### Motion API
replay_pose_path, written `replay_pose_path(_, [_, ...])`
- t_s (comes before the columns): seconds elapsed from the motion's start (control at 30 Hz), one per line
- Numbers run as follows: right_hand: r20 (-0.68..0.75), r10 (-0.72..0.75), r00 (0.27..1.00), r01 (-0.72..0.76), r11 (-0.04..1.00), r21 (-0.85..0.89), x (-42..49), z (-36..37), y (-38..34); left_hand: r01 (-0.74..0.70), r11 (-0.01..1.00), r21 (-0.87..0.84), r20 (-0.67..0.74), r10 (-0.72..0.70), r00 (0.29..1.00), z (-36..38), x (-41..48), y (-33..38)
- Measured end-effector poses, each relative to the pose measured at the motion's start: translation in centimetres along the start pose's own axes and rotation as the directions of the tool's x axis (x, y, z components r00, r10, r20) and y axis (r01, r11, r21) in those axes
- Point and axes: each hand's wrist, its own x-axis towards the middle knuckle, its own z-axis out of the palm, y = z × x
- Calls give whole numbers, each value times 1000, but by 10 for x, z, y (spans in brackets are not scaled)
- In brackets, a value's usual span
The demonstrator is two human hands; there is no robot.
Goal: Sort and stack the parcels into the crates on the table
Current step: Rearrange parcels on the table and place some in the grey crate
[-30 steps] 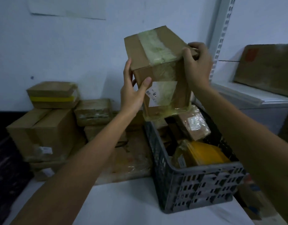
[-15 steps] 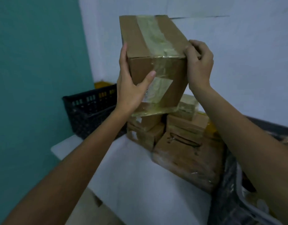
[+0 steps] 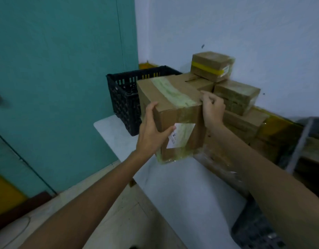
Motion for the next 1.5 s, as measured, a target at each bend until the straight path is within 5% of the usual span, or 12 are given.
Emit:
replay_pose_path(0.3, [291, 279, 915, -178, 927, -329, -32, 7, 88, 245, 939, 241, 313, -314, 896, -3, -12, -90])
replay_pose_path(0.47, [518, 503, 692, -419, 864, -280, -31, 31, 114, 116, 905, 410, 346, -272, 898, -35, 20, -131])
replay_pose_path(0.63, [563, 494, 663, -526, 842, -120, -13, 76, 113, 32, 641, 767, 258, -355, 898, -37, 46, -142])
replay_pose_path(0.73, [551, 440, 709, -503, 863, -42, -7, 108, 116, -67, 749, 659, 358, -235, 904, -30, 54, -138])
replay_pose_path(0.83, [521, 388, 760, -442, 897, -23, -1, 134, 119, -208, 709, 673, 510, -242, 826, -21, 65, -142])
replay_pose_path(0.97, [517, 290, 805, -215, 956, -201, 13, 133, 119, -245, 651, 718, 511, -255, 821, -22, 92, -152])
replay_pose_path(1.07, [445, 209, 871, -56, 942, -332, 29, 112, 110, -214, 730, 649, 510, -208, 835, -20, 114, -145])
replay_pose_path(1.27, [189, -65, 980, 179, 706, -685, 62, 34, 66, -362, 889, 279, 595, 136, 792, 43, 140, -75])
replay_pose_path(1.37, [40, -174, 984, 138, 597, -790, 59, -30, 37, -476, 869, 131, 649, 288, 704, 93, 140, -22])
replay_pose_path(1.5, [-117, -256, 960, 53, 574, -817, 38, -131, 6, -545, 832, -103, 673, 461, 578, 156, 115, 58])
